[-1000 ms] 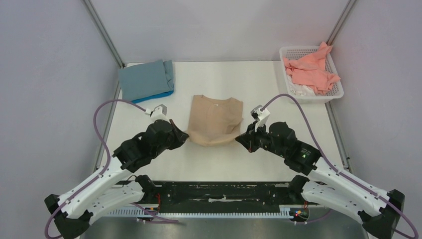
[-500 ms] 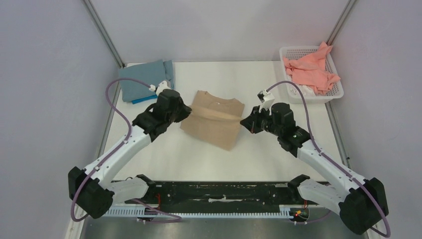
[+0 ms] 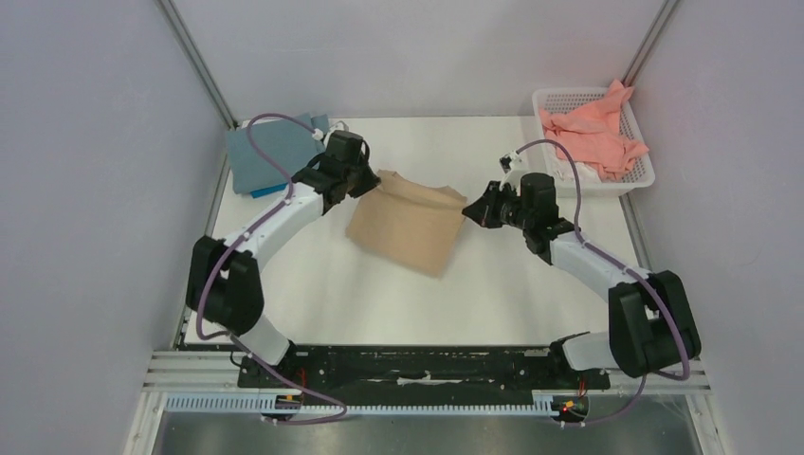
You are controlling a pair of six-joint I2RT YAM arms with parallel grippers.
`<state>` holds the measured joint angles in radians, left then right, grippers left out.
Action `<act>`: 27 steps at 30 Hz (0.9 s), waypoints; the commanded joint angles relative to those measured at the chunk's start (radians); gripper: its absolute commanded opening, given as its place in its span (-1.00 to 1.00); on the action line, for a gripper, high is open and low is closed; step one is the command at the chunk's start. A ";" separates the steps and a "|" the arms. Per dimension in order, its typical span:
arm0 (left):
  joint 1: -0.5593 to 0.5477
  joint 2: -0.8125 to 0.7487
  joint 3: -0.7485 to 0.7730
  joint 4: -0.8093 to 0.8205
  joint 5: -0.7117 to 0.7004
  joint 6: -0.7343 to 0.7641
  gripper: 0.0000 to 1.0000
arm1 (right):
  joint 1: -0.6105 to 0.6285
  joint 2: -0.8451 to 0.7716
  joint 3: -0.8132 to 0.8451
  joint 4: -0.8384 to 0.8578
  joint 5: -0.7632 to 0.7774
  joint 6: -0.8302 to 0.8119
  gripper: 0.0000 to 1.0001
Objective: Fold and stack the t-shirts
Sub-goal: Fold the long partially folded tshirt into a neat square
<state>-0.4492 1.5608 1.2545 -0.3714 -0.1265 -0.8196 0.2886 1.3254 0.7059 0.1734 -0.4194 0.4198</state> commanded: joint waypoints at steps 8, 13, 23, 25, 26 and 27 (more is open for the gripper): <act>0.072 0.379 0.304 -0.005 -0.022 0.060 -0.96 | -0.051 0.294 0.173 0.188 -0.001 -0.034 -1.00; 0.092 0.485 0.380 -0.012 0.008 0.054 -0.96 | -0.063 0.423 0.263 0.176 0.009 -0.046 -1.00; 0.122 0.542 0.510 -0.095 0.036 0.072 0.54 | -0.090 0.599 0.507 -0.003 -0.014 -0.109 0.96; 0.123 0.530 0.536 -0.138 0.048 0.085 0.56 | -0.090 0.564 0.487 -0.010 -0.020 -0.108 0.96; 0.123 0.517 0.531 -0.143 0.065 0.088 0.57 | -0.087 0.543 0.461 -0.006 -0.028 -0.107 0.96; 0.121 0.499 0.515 -0.139 0.084 0.089 0.58 | -0.084 0.506 0.432 0.004 -0.031 -0.104 0.96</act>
<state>-0.3302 2.1166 1.7302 -0.4706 -0.0925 -0.7757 0.1986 1.9236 1.1599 0.1997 -0.4221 0.3386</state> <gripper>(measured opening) 0.781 0.980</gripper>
